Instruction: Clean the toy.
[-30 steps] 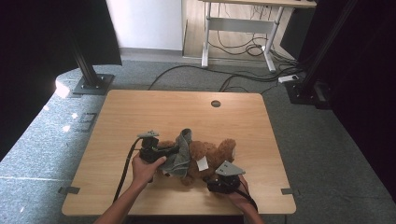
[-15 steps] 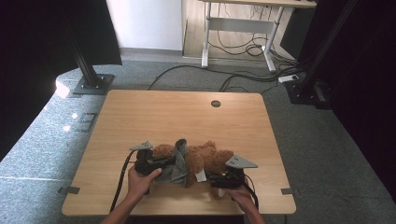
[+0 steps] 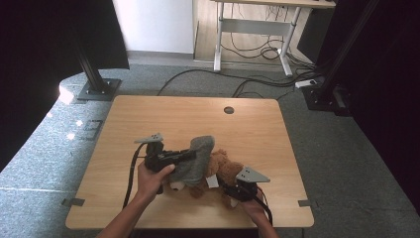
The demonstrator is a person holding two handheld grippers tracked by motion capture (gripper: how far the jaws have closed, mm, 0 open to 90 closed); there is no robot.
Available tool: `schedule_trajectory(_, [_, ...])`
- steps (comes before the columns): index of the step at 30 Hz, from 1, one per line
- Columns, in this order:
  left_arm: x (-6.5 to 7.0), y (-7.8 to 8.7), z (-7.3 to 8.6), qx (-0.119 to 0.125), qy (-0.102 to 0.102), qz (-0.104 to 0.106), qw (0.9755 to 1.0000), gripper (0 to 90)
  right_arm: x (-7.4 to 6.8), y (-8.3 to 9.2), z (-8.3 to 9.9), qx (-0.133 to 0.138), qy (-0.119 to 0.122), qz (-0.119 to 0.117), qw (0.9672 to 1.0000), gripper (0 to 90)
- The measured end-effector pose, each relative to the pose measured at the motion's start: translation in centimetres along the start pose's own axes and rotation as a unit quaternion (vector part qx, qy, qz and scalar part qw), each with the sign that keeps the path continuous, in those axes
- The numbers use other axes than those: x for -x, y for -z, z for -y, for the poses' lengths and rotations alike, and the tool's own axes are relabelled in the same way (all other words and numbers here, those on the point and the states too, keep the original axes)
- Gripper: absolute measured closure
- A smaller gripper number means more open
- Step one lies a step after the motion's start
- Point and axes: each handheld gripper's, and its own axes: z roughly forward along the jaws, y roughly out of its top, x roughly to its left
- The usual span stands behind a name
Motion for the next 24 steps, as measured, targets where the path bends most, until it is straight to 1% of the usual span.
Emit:
schedule_trajectory(1, [0.5, -0.6, -0.7, 0.001, -0.004, 0.004, 1.0, 79.4, 0.0, 0.0, 0.0, 0.0, 0.002, 0.0, 1.0, 55.5])
schedule_trajectory(2, [0.9, -1.3, -1.3, -0.003, -0.007, 0.008, 0.9999, 79.4, 0.0, 0.0, 0.0, 0.0, 0.001, -0.001, 1.0, 55.5])
schedule_trajectory(4, [1.6, -3.2, -1.7, -0.029, -0.015, 0.01, 0.9994, 79.1, 0.0, 0.0, 0.1, 0.0, 0.0, 0.0, 1.0, 55.4])
schedule_trajectory(5, [1.9, -4.3, -1.7, -0.048, -0.02, 0.006, 0.9986, 79.0, 0.0, 0.0, 0.1, 0.001, 0.002, 0.0, 1.0, 55.3])
schedule_trajectory(6, [1.9, -5.3, -1.4, -0.068, -0.024, 0.001, 0.9974, 78.8, 0.0, 0.0, 0.1, 0.001, 0.003, 0.0, 1.0, 55.3])
schedule_trajectory(7, [1.8, -6.4, -0.9, -0.089, -0.025, -0.005, 0.9957, 78.7, 0.1, 0.0, 0.2, 0.001, 0.004, 0.001, 1.0, 55.3])
schedule_trajectory(9, [1.3, -8.2, 0.5, -0.133, -0.025, -0.021, 0.9905, 78.6, 0.1, 0.1, 0.2, -0.001, 0.003, 0.005, 1.0, 55.3])
schedule_trajectory(10, [0.8, -8.7, 1.2, -0.141, -0.021, -0.024, 0.9895, 78.6, 0.1, 0.0, 0.3, -0.004, 0.002, 0.008, 1.0, 55.5])
schedule_trajectory(11, [0.3, -8.9, 1.8, -0.142, -0.01, -0.022, 0.9896, 78.8, 0.1, 0.0, 0.4, -0.007, 0.004, 0.012, 0.9999, 55.7])
schedule_trajectory(12, [-0.2, -8.9, 2.1, -0.14, 0.002, -0.018, 0.99, 79.0, 0.2, 0.0, 0.5, -0.012, 0.008, 0.016, 0.9998, 56.0])
schedule_trajectory(14, [-0.9, -8.4, 2.5, -0.135, 0.011, -0.017, 0.9906, 79.4, 0.2, 0.0, 0.6, -0.014, 0.009, 0.019, 0.9997, 56.7])
schedule_trajectory(16, [-1.1, -7.7, 2.7, -0.133, 0.009, -0.024, 0.9908, 79.5, 0.1, 0.0, 0.5, -0.013, 0.013, 0.022, 0.9996, 57.4])
schedule_trajectory(19, [-1.2, -6.5, 2.9, -0.129, -0.006, -0.035, 0.991, 79.6, 0.1, 0.0, 0.5, -0.012, 0.014, 0.021, 0.9996, 59.1])
schedule_trajectory(22, [-1.7, -5.1, 3.0, -0.12, -0.003, -0.039, 0.992, 79.4, 0.3, 0.1, 0.5, -0.008, 0.011, 0.011, 0.9998, 60.9])
schedule_trajectory(24, [-2.2, -3.9, 3.0, -0.11, 0.0, -0.047, 0.9928, 79.3, 0.4, 0.2, 0.6, -0.007, 0.01, 0.007, 0.9999, 61.5])
